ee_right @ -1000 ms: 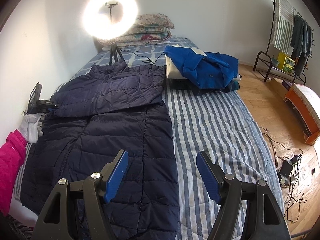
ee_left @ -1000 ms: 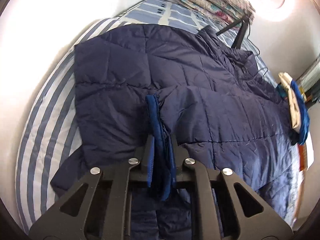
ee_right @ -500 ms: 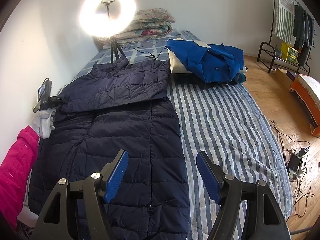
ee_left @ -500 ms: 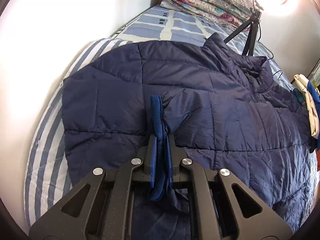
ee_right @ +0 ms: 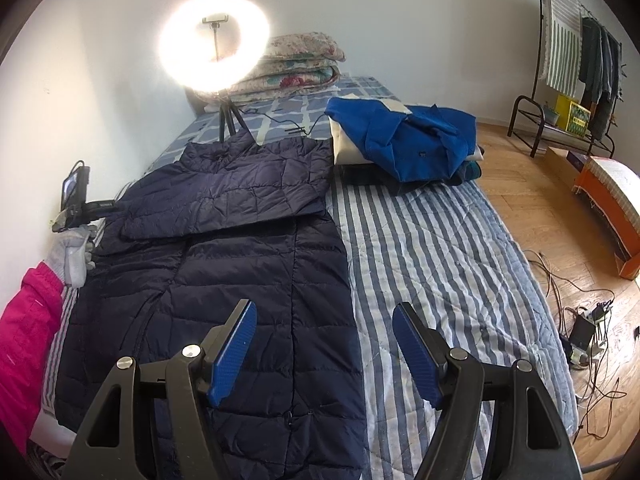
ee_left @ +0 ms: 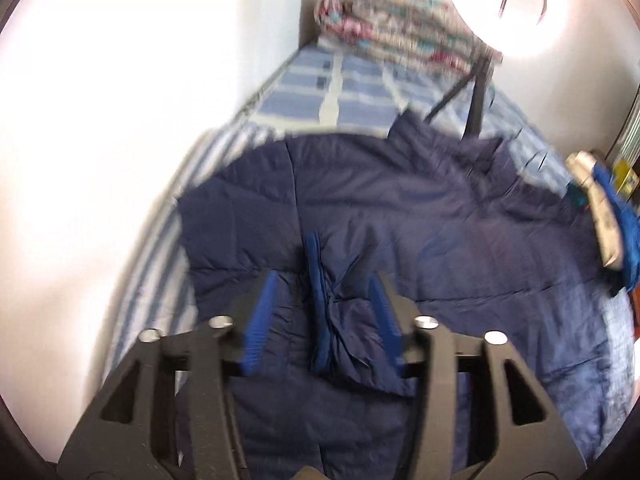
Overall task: Fold large clothes
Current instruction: 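Open the left tool to release the sleeve on the jacket, then move both tools down to the jacket hem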
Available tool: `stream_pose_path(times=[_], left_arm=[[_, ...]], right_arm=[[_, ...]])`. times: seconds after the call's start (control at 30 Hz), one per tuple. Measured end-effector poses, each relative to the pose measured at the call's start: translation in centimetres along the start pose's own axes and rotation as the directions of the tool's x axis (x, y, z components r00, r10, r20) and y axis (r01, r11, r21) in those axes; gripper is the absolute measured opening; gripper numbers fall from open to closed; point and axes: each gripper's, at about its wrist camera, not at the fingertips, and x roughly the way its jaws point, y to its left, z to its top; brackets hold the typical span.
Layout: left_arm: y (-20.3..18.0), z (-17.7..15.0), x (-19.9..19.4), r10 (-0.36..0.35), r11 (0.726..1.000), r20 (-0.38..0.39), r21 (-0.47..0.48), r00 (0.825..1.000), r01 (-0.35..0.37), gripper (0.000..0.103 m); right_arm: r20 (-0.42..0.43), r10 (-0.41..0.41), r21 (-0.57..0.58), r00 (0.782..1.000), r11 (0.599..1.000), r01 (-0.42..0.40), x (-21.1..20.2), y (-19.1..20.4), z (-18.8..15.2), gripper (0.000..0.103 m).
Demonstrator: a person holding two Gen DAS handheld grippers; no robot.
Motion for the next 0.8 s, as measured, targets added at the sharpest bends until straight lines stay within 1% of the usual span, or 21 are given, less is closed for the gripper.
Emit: stream_pose_path(times=[0.03, 0.1, 0.17, 0.23, 0.3, 0.33, 0.4, 0.43, 0.47, 0.57, 0.63, 0.7, 0.77, 0.8], left_arm=[[-0.1, 0.2, -1.5, -0.006, 1.000, 0.023, 0.013, 1.000, 0.006, 0.053], [-0.2, 0.3, -4.0, 0.009, 0.999, 0.056, 0.033, 0.998, -0.011, 0.053], [-0.2, 0.1, -7.0, -0.005, 0.999, 0.077, 0.052, 0.997, 0.001, 0.053], [-0.4, -0.4, -10.1, 0.005, 0.997, 0.098, 0.081, 0.995, -0.013, 0.054], [-0.2, -1.0, -12.7, -0.004, 0.994, 0.111, 0.106, 0.994, -0.008, 0.054], [-0.1, -1.5, -14.7, -0.004, 0.994, 0.120, 0.111, 0.993, -0.009, 0.054], [0.2, -2.4, -17.9, -0.033, 0.994, 0.132, 0.106, 0.991, 0.019, 0.054], [0.4, -2.9, -19.7, -0.043, 0.994, 0.141, 0.104, 0.989, 0.028, 0.056], [0.6, -3.5, -21.3, -0.046, 0.994, 0.154, 0.102, 0.987, 0.031, 0.061], [0.8, -5.4, -26.4, -0.057, 0.993, 0.188, 0.110, 0.981, 0.037, 0.064], [0.7, -6.8, -29.8, -0.049, 0.991, 0.208, 0.134, 0.977, 0.021, 0.066], [0.7, -8.1, -32.4, -0.049, 0.989, 0.214, 0.145, 0.976, 0.018, 0.071], [1.0, -9.7, -35.2, -0.055, 0.990, 0.220, 0.143, 0.974, 0.023, 0.079], [1.2, -10.6, -36.3, -0.053, 0.990, 0.221, 0.141, 0.974, 0.022, 0.079]], right_arm=[[0.011, 0.002, -0.006, 1.000, 1.000, -0.002, -0.3, 0.0, 0.1, 0.073], [0.032, 0.015, -0.009, 0.999, 1.000, -0.014, -0.9, -0.1, 0.2, 0.073], [0.061, 0.012, -0.021, 0.998, 1.000, -0.011, -1.5, -0.2, 0.2, 0.074], [0.091, 0.003, -0.052, 0.996, 0.999, 0.002, -2.1, 0.0, 0.2, 0.078], [0.117, 0.014, -0.074, 0.993, 0.997, -0.005, -2.7, 0.1, 0.1, 0.085], [0.130, 0.020, -0.080, 0.991, 0.997, -0.009, -3.0, 0.1, 0.1, 0.088], [0.142, 0.028, -0.083, 0.989, 0.996, -0.017, -3.4, 0.1, 0.0, 0.088], [0.142, 0.034, -0.081, 0.989, 0.996, -0.022, -3.4, 0.0, 0.0, 0.088], [0.141, 0.045, -0.076, 0.989, 0.997, -0.034, -3.5, 0.0, 0.0, 0.089], [0.156, 0.058, -0.067, 0.986, 0.997, -0.048, -3.8, -0.2, 0.0, 0.094], [0.180, 0.054, -0.068, 0.982, 0.997, -0.042, -4.3, -0.2, -0.1, 0.103], [0.211, 0.053, -0.063, 0.976, 0.997, -0.040, -4.9, -0.3, -0.2, 0.103], [0.228, 0.058, -0.055, 0.972, 0.997, -0.046, -5.2, -0.5, -0.3, 0.103], [0.237, 0.066, -0.052, 0.969, 0.997, -0.056, -5.4, -0.7, -0.4, 0.103]])
